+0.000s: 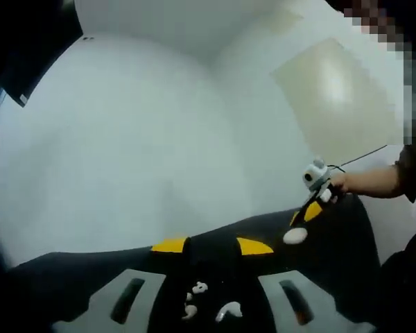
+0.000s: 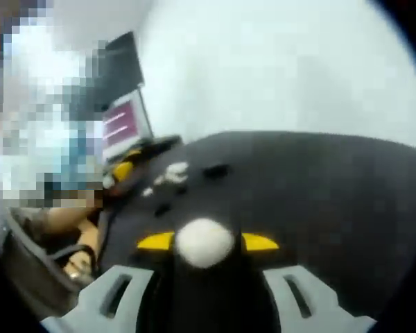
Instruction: Pick up three earphones and place each one into its charging case using tactile feedback, ensure that each earphone is properly inserted and securely positioned inside the case.
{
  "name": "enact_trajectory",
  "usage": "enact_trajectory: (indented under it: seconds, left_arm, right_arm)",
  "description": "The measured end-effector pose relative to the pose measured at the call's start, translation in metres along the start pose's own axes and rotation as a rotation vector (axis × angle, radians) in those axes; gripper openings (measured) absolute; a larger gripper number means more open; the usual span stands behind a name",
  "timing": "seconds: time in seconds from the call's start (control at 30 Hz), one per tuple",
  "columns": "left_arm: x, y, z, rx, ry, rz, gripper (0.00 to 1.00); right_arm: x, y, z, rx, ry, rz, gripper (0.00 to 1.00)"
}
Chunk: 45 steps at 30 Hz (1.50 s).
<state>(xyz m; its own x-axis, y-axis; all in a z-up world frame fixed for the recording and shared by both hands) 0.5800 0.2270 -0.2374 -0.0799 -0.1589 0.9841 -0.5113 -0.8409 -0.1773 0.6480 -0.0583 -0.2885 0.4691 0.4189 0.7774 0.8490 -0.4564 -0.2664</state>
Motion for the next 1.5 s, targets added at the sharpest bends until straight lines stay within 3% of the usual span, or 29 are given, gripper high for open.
enact_trajectory:
  seconds: [0.1,0.13,0.2,0.23,0.43,0.57,0.67,0.87,0.93,1.13,1.33,1.4,1.43,1.5]
  left_arm:
    - [-0.002,0.001,0.001,-0.003,-0.01,0.007,0.23]
    - [-0.002,0.001,0.002,-0.002,-0.016,0.01,0.23]
    - [-0.003,0.002,0.002,-0.003,-0.025,0.014,0.23]
    - [-0.004,0.003,0.002,-0.004,-0.026,0.017,0.23]
    - [-0.003,0.002,0.002,-0.008,-0.021,0.007,0.23]
    - [-0.003,0.002,0.002,-0.005,-0.023,0.011,0.23]
    - [-0.003,0.003,0.002,-0.005,-0.024,0.015,0.23]
    - [-0.003,0.003,0.002,-0.005,-0.025,0.015,0.23]
    - [-0.004,0.003,0.002,-0.005,-0.025,0.014,0.23]
    - [-0.004,0.003,0.002,-0.004,-0.03,0.017,0.23]
    - [-0.005,0.003,0.003,-0.004,-0.034,0.019,0.23]
    - [-0.005,0.003,0.003,-0.003,-0.034,0.02,0.23]
    - [-0.005,0.002,0.003,-0.002,-0.034,0.02,0.23]
    - [-0.005,0.003,0.003,-0.002,-0.034,0.022,0.23]
  right_arm:
    - [-0.003,0.015,0.012,0.001,-0.01,0.021,0.4]
    - [0.0,0.015,0.016,0.035,0.026,0.072,0.45]
    - [-0.004,0.006,0.024,0.107,0.005,0.088,0.46]
    - [-0.002,0.003,0.025,0.108,0.019,0.048,0.46]
    - [-0.01,-0.017,0.034,0.039,-0.059,-0.136,0.46]
    - [-0.012,-0.011,0.038,-0.133,-0.087,-0.33,0.36]
    - [-0.014,-0.019,0.036,-0.097,-0.071,-0.321,0.36]
    - [-0.008,-0.03,0.03,-0.144,-0.01,-0.574,0.35]
    - [-0.004,-0.041,0.028,-0.136,0.045,-0.655,0.34]
    - [-0.005,-0.055,0.029,-0.094,0.111,-0.765,0.25]
    - [-0.011,-0.041,0.033,-0.046,0.057,-0.601,0.23]
    - [-0.018,-0.035,0.036,-0.04,0.006,-0.573,0.23]
    - [-0.015,-0.037,0.036,-0.021,0.028,-0.548,0.23]
    - [-0.015,-0.036,0.036,-0.009,-0.001,-0.541,0.23]
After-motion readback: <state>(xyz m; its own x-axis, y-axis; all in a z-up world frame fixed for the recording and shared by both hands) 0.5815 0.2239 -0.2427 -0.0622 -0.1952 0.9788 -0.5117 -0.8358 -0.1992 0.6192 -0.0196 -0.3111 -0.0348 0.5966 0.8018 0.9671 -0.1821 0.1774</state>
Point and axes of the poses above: the point that each gripper's makers call its tool centre point, and the gripper's own axes: z roughly forward along the fingers, y roughly to its right, x roughly out of its top, the point moved 2 cm from there along -z, roughly backward along the fingers, and after that the axes turned 15 degrees about -y, right-handed, at the moved point
